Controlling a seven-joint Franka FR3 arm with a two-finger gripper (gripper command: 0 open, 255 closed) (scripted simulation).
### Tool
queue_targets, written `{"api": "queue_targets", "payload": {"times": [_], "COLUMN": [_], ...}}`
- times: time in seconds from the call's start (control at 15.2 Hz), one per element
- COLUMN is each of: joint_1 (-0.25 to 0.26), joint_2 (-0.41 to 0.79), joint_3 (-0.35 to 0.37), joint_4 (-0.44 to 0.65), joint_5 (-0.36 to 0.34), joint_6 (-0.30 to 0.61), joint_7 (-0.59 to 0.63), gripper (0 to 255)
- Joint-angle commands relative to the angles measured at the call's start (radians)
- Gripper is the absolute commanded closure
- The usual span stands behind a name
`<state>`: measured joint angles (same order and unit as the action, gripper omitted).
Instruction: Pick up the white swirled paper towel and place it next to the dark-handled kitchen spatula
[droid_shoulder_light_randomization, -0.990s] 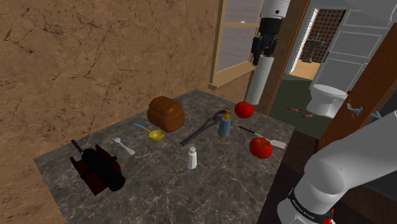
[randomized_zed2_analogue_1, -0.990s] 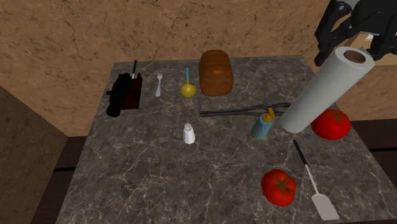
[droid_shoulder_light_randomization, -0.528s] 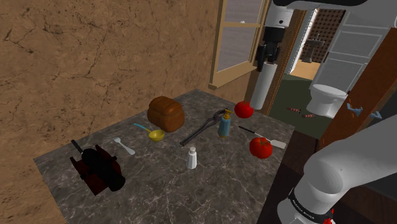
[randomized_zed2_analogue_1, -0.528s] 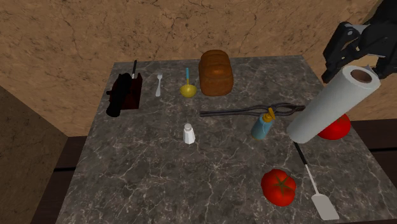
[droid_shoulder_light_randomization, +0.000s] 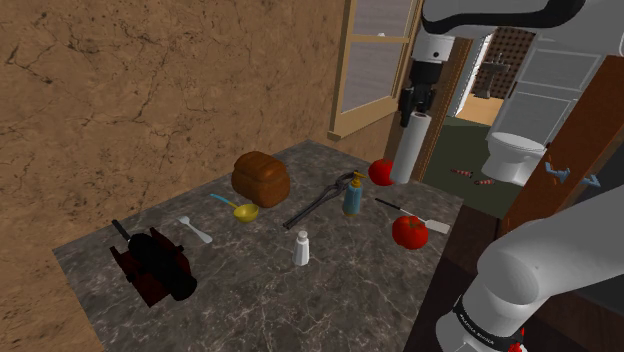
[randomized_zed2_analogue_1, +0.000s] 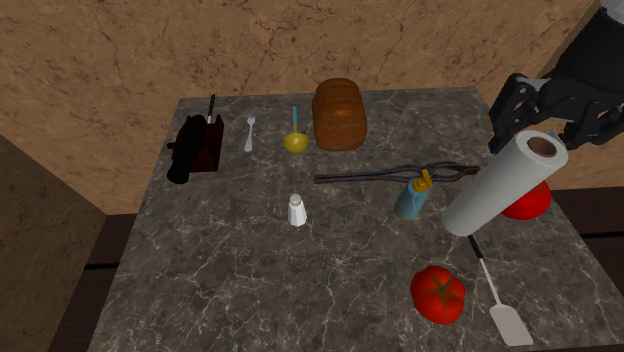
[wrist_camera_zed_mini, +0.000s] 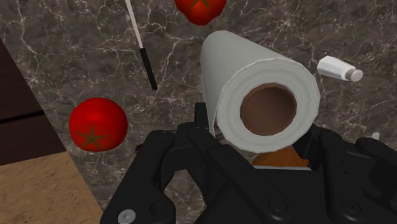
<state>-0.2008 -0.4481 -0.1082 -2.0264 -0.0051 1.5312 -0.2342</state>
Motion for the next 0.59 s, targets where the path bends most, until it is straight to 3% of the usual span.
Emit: {"api": "queue_targets", "payload": {"times": [0.0, 0.53], "joint_1": [-0.001, -0.003], "joint_2": [-0.006, -0.021], "joint_3": [-0.001, -0.003], "joint_4": [-0.032, -0.153], "joint_5": [-0.001, -0.004], "joint_6": [0.027, 0.132], "joint_7": [-0.001, -0.003], "gripper": [255, 255]}}
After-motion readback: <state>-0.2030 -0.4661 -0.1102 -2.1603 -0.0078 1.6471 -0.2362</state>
